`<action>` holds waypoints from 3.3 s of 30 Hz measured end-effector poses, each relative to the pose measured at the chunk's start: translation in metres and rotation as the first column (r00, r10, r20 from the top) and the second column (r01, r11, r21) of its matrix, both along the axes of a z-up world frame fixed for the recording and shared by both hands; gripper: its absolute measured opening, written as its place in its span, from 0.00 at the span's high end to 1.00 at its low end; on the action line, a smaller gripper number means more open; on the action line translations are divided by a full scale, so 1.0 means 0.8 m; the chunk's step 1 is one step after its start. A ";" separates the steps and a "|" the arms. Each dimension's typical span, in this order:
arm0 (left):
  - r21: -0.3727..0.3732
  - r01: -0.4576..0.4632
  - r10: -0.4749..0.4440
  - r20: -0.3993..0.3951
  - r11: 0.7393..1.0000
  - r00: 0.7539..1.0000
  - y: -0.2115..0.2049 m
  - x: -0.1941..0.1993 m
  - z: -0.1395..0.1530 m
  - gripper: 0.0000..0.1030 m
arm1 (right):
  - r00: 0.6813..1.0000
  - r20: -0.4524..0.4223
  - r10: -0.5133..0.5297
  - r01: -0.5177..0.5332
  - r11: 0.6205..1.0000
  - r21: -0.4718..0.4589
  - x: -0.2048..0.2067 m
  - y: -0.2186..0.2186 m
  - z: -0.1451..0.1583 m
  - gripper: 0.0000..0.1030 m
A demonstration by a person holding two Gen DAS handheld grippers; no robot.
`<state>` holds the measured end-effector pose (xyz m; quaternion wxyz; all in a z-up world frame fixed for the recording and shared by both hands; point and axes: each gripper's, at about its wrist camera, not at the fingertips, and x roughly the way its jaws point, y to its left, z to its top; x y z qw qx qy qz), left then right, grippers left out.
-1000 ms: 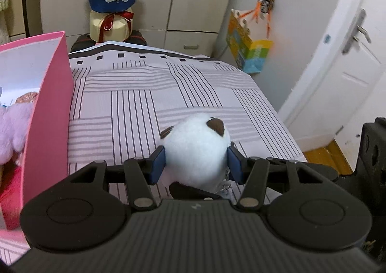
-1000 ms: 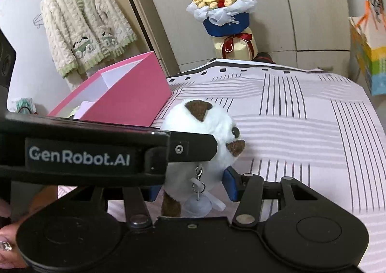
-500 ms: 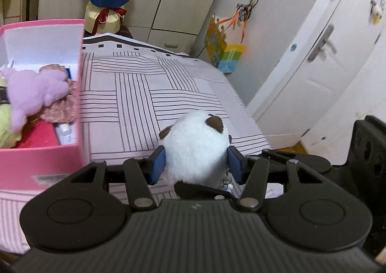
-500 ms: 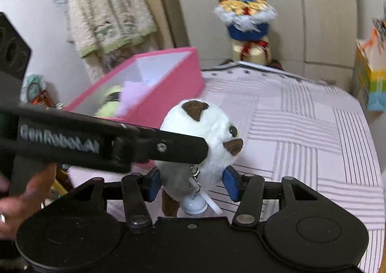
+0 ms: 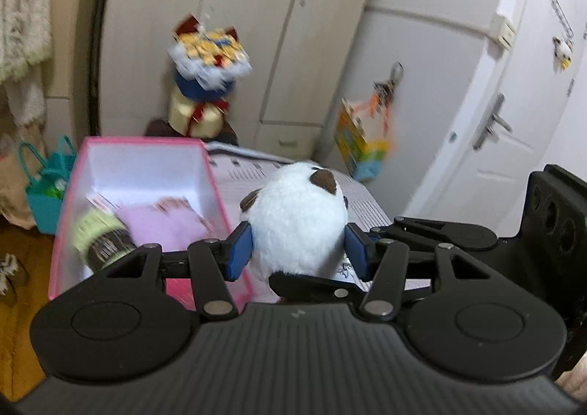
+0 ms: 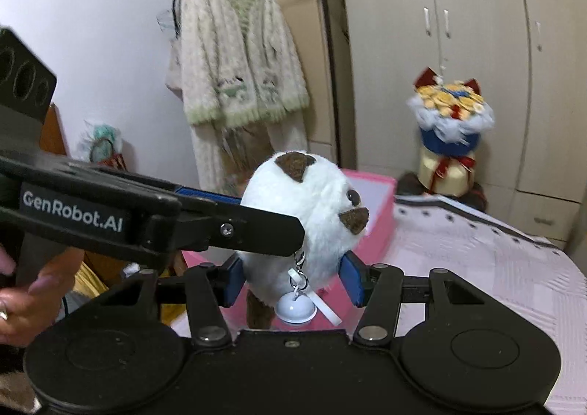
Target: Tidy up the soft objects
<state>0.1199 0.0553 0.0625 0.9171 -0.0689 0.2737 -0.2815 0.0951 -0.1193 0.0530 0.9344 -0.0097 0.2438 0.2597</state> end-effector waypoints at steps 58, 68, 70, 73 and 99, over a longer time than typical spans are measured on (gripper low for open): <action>0.080 -0.293 0.291 0.039 0.953 0.956 0.026 0.054 -0.060 0.39 | 0.996 -0.004 -0.092 0.092 0.993 0.074 0.087 -0.034 -0.043 0.36; 0.092 -0.257 0.245 0.118 0.962 0.962 0.007 -0.020 -0.032 0.35 | 0.983 0.025 -0.184 0.184 0.983 0.025 0.009 -0.069 -0.010 0.34; 0.092 -0.249 0.237 0.128 0.964 0.963 0.004 -0.032 -0.030 0.35 | 0.980 0.032 -0.196 0.195 0.981 0.017 -0.006 -0.074 -0.008 0.33; 0.083 -0.244 0.232 0.133 0.966 0.964 -0.001 -0.046 -0.029 0.30 | 0.976 0.046 -0.213 0.213 0.977 0.006 -0.028 -0.079 -0.004 0.30; 0.227 -0.279 0.243 0.174 0.933 0.954 -0.043 -0.103 -0.038 0.00 | 0.924 -0.025 -0.383 0.377 0.918 -0.127 -0.105 -0.102 -0.004 0.00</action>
